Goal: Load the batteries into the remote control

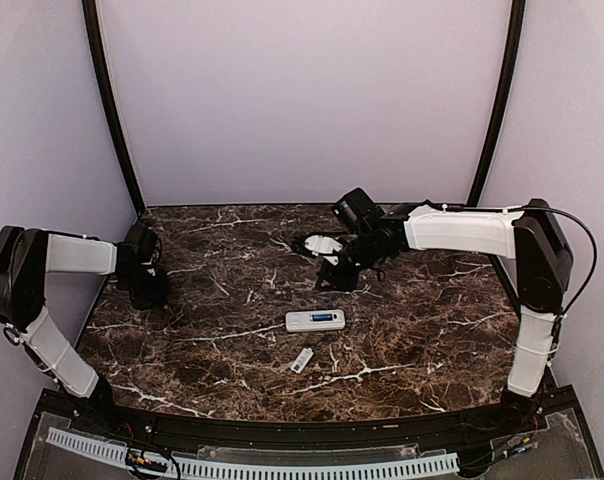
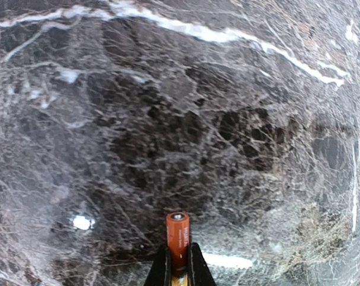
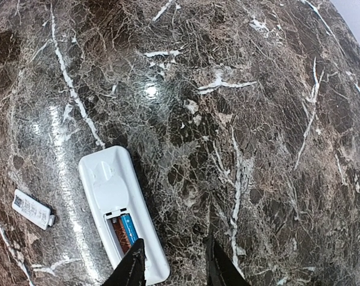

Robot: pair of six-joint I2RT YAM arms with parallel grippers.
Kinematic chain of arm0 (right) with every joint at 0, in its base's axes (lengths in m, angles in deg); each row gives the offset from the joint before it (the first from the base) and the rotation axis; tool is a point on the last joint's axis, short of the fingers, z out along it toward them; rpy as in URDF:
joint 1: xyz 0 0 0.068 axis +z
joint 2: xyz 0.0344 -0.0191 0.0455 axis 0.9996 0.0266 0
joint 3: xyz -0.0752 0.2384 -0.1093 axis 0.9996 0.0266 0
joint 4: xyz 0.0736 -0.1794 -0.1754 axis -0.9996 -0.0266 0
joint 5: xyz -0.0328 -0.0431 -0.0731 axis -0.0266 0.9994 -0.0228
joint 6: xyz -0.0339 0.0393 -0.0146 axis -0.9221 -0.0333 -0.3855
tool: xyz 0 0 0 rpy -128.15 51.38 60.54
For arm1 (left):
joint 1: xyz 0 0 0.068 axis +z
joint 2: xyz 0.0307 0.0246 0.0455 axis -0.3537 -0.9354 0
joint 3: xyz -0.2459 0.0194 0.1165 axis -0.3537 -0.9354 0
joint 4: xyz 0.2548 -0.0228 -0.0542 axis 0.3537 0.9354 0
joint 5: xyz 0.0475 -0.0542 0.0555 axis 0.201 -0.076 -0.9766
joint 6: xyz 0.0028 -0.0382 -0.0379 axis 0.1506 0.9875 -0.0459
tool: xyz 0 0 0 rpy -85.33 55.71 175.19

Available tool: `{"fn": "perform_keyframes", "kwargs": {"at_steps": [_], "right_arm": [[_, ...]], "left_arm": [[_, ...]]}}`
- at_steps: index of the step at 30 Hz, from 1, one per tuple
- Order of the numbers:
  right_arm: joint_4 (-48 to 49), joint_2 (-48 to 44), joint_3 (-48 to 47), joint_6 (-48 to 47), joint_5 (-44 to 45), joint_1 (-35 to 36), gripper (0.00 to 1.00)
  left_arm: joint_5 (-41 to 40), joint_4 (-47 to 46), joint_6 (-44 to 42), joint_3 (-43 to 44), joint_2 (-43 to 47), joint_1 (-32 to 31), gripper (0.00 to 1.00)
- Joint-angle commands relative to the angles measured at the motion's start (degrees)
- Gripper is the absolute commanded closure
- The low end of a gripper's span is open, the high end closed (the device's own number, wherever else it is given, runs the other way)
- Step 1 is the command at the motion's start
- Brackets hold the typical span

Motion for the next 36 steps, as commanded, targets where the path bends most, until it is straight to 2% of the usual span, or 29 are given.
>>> {"fn": "perform_keyframes", "kwargs": {"at_steps": [1, 4, 8, 13, 16, 19, 22, 23, 29, 33, 36], "right_arm": [[0.45, -1.5, -1.31, 2.12, 0.59, -0.01, 0.68], [0.63, -2.0, -2.7, 6.39, -1.04, -1.33, 0.68], [1.51, -3.19, -5.39, 16.04, -5.65, -4.85, 0.68], [-1.08, -2.52, -12.3, 28.92, -12.1, -7.77, 0.68], [-2.51, -2.09, -15.73, 35.34, -16.7, -7.97, 0.65], [0.27, -2.96, -15.45, 43.01, -22.55, -8.0, 0.63], [5.66, -4.38, -12.47, 50.34, -28.16, -7.95, 0.48], [8.39, -4.91, -11.22, 52.59, -29.22, -7.7, 0.48], [10.3, -7.08, -9.57, 53.75, -31.08, -4.48, 0.48], [10.12, -8.46, -8.52, 53.06, -31.76, -2.77, 0.41], [10.83, -10.5, -6.45, 52.85, -30.28, -2.45, 0.43]], "left_arm": [[5.17, 0.29, -2.84, -0.35, 0.9, -0.07, 1.0], [6.41, -0.89, -7.45, 0.87, 3.77, -1.07, 1.0], [7.91, -4.14, -18.78, 3.88, 9.93, -8.9, 1.0], [17.1, -9.82, -35.02, 6.57, 16.56, -18.08, 1.0], [21.77, -12.5, -40.22, 7.44, 18.79, -22.2, 1.0], [24.87, -12.89, -45.92, 10.38, 18.5, -25.02, 1.0], [24.27, -10.29, -50.4, 13.67, 16.2, -28.72, 1.0], [23.99, -9.86, -52.38, 14.98, 15.69, -29.38, 1.0], [20.73, -10.23, -58.26, 17.33, 12.62, -35.05, 1.0], [21.44, -12.65, -59.44, 16.83, 12.03, -36.85, 1.0], [21.77, -13.7, -59.05, 16.54, 12.01, -37.33, 1.0]]}}
